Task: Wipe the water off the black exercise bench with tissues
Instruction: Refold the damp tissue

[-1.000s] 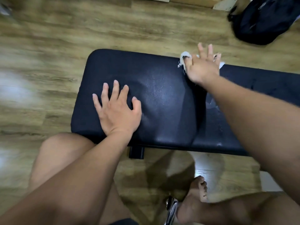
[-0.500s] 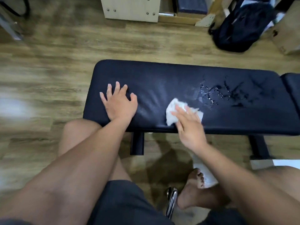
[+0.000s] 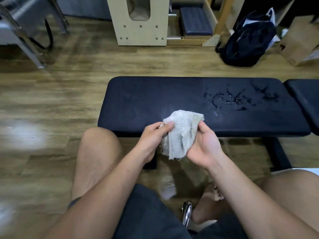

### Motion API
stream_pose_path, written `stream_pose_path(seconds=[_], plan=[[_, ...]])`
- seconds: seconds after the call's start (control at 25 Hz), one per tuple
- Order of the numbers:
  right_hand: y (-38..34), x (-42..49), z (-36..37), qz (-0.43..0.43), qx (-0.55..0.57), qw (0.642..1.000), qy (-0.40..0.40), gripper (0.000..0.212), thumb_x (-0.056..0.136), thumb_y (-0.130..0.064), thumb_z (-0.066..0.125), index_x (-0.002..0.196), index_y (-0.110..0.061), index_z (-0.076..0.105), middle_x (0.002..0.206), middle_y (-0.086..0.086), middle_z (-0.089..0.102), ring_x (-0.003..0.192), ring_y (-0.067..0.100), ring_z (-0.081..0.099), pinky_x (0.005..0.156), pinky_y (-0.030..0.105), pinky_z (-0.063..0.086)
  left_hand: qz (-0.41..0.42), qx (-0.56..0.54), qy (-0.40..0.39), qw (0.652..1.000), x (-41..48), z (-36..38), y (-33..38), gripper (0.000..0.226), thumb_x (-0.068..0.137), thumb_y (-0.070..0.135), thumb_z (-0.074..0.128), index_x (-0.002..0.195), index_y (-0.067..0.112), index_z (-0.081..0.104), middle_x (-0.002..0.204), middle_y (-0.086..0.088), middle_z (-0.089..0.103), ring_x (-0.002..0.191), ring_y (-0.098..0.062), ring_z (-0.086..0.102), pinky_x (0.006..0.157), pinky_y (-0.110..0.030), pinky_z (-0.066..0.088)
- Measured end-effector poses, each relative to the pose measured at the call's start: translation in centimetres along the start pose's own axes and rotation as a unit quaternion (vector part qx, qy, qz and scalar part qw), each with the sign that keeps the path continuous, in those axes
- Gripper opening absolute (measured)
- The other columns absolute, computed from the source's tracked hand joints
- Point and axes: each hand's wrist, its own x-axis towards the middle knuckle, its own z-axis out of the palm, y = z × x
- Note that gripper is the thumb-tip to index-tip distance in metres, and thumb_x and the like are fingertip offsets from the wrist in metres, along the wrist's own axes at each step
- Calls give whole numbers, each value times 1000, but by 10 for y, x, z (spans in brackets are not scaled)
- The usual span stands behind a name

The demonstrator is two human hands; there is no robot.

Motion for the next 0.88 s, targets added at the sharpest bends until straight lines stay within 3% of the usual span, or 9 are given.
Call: stream_pose_path(seconds=[0.12,0.2,0.32,0.36,0.48,0.6,0.72,0.88], plan=[[-4,-4,-3,-16,-21,1000,11,70,96,-60,30,132,-5,54,130,21,60,120,38,57,105,55,38,16,-44,57,997,-4,1,-1,21,85,17,77,66,18,68,85,-12,73,84,-28,69,83,-43,55],[-4,-6,-9,-28,-65,997,40,58,95,-52,45,128,-6,57,125,16,63,116,35,60,101,53,44,30,-61,65,996,-4,-1,-4,15,81,20,78,68,19,71,89,-13,74,86,-29,69,85,-46,55],[-10,-7,-21,-53,-173,980,78,43,93,-31,57,127,-6,59,112,10,70,103,27,66,95,44,48,25,-57,52,997,-4,-3,-5,8,87,20,73,83,14,71,82,-8,71,72,-23,65,61,-34,52],[-12,-8,-24,-57,-191,977,80,37,92,-28,58,121,-6,61,108,9,71,98,27,67,93,45,48,19,-53,49,997,-4,-3,-6,8,91,19,69,85,14,68,81,-7,68,70,-22,61,56,-31,47],[-16,-11,-34,-83,-225,966,96,14,93,-25,57,91,-13,63,81,3,69,77,20,65,71,39,47,8,-46,44,998,0,-4,-11,6,93,20,67,95,15,64,91,-9,67,79,-24,62,65,-38,47],[-15,-14,-43,-104,-273,949,117,11,91,-23,59,85,-14,58,79,6,64,71,21,59,67,37,46,-11,-40,71,997,3,-4,-17,26,81,30,78,95,17,60,94,-7,69,84,-23,64,74,-42,50],[-13,-16,-43,-66,-271,957,75,14,88,-29,61,89,-15,62,87,9,68,76,25,63,71,42,50,-37,-21,68,997,2,-6,-19,44,61,40,85,88,16,60,88,-6,69,85,-24,63,79,-43,48],[-7,-13,-44,-31,-326,942,80,28,88,-37,61,105,-16,69,102,13,69,89,27,62,80,43,47,-32,-7,43,999,0,-7,-21,25,78,17,83,92,13,64,80,-1,72,81,-21,66,77,-37,50]])
